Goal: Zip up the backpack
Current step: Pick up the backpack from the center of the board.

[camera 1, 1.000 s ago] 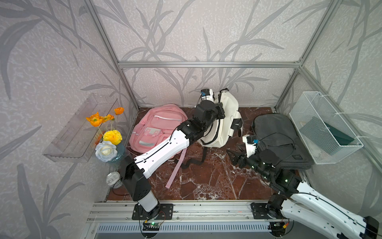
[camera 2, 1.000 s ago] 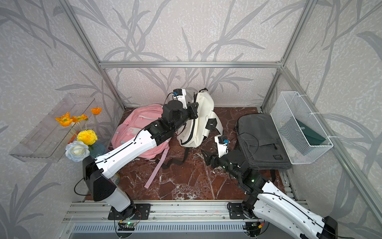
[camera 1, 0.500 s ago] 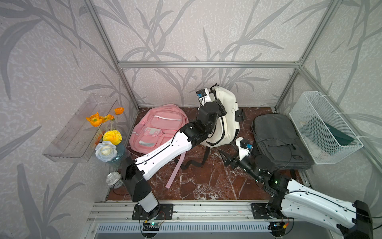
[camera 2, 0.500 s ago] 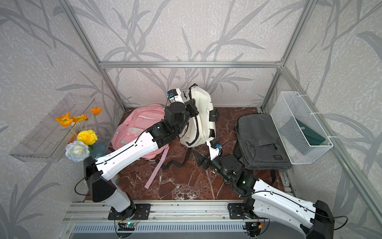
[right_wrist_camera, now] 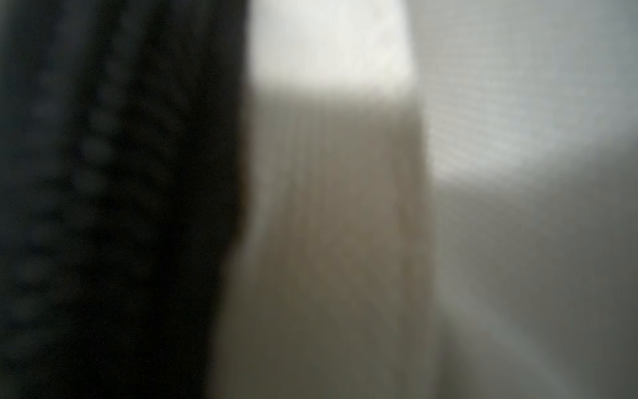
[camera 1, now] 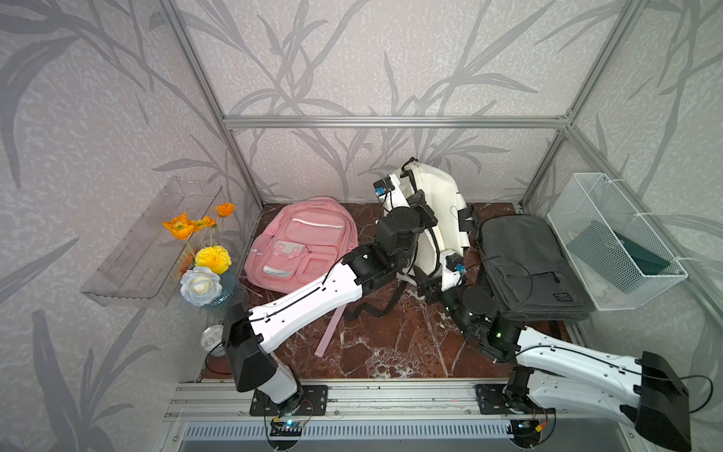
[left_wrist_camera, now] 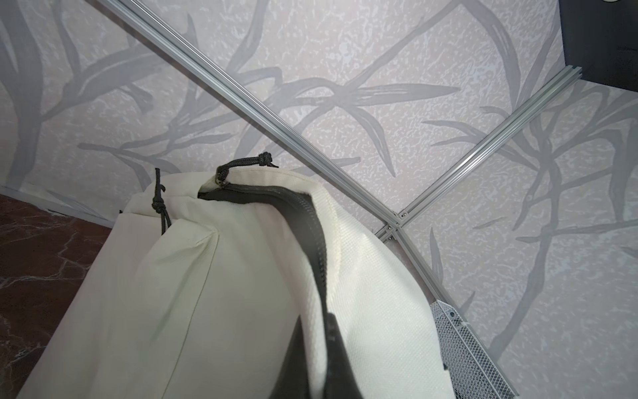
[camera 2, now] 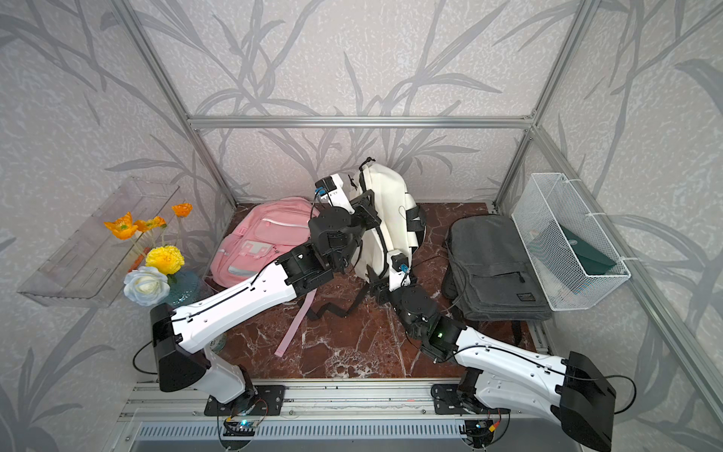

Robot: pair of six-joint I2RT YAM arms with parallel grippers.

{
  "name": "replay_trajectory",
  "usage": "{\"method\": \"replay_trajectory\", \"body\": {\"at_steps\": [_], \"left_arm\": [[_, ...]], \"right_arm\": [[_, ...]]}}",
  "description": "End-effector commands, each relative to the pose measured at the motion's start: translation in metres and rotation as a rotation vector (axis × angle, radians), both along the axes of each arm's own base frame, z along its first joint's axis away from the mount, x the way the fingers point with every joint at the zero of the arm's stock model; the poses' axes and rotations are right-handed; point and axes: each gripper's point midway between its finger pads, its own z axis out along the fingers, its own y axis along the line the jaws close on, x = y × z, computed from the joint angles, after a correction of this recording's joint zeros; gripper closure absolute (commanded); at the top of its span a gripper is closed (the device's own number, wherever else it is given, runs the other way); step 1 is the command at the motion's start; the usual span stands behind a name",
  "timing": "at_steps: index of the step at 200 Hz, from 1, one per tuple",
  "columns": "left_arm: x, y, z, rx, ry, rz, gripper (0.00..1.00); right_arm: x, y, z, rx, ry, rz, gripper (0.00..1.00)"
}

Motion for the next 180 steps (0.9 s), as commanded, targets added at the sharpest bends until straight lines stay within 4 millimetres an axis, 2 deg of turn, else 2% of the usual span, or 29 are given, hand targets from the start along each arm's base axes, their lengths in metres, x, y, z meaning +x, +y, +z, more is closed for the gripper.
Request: {"method": "replay_trajectory", "body": {"at_steps": [1,11,23,62,92,111,130,152,170,180], "left_arm": [[-0.018,0.032,0.049,-0.109,-0.106,0.048,1.0],[-0.02,0.038,0.048,-0.102,-0.113,0.063,1.0],[-0.021,0.044,0.045,-0.097,-0.112,0.081,1.0],[-0.028,0.052,0.048,-0.084,-0.113,0.083,1.0],[-0.039,0.057,0.049,-0.052,-0.119,0.072,1.0],[-0.045,0.065,0.046,-0.002,-0.106,0.093,1.0],[-0.047,0.071,0.036,0.017,-0.085,0.108,1.0],[-0.042,0.074,0.021,0.087,-0.047,0.143,1.0],[-0.034,0.077,-0.002,0.161,-0.027,0.202,1.0],[-0.028,0.077,-0.022,0.193,0.001,0.211,1.0]], "right_arm": [[-0.002,-0.03,0.044,0.058,-0.042,-0.075,0.47],[-0.005,-0.041,0.048,0.057,-0.031,-0.072,0.57],[-0.006,-0.055,0.051,0.071,-0.019,-0.064,0.64],[-0.02,-0.073,0.07,0.057,0.017,0.009,0.75],[-0.037,-0.069,0.097,0.007,0.097,0.115,0.75],[-0.04,-0.07,0.105,-0.027,0.179,0.13,0.75],[-0.035,-0.065,0.109,-0.016,0.271,0.167,0.75],[-0.011,-0.061,0.101,0.054,0.402,0.191,0.77],[0.011,-0.063,0.086,0.086,0.487,0.172,0.79],[0.025,-0.068,0.075,0.09,0.519,0.14,0.79]]}}
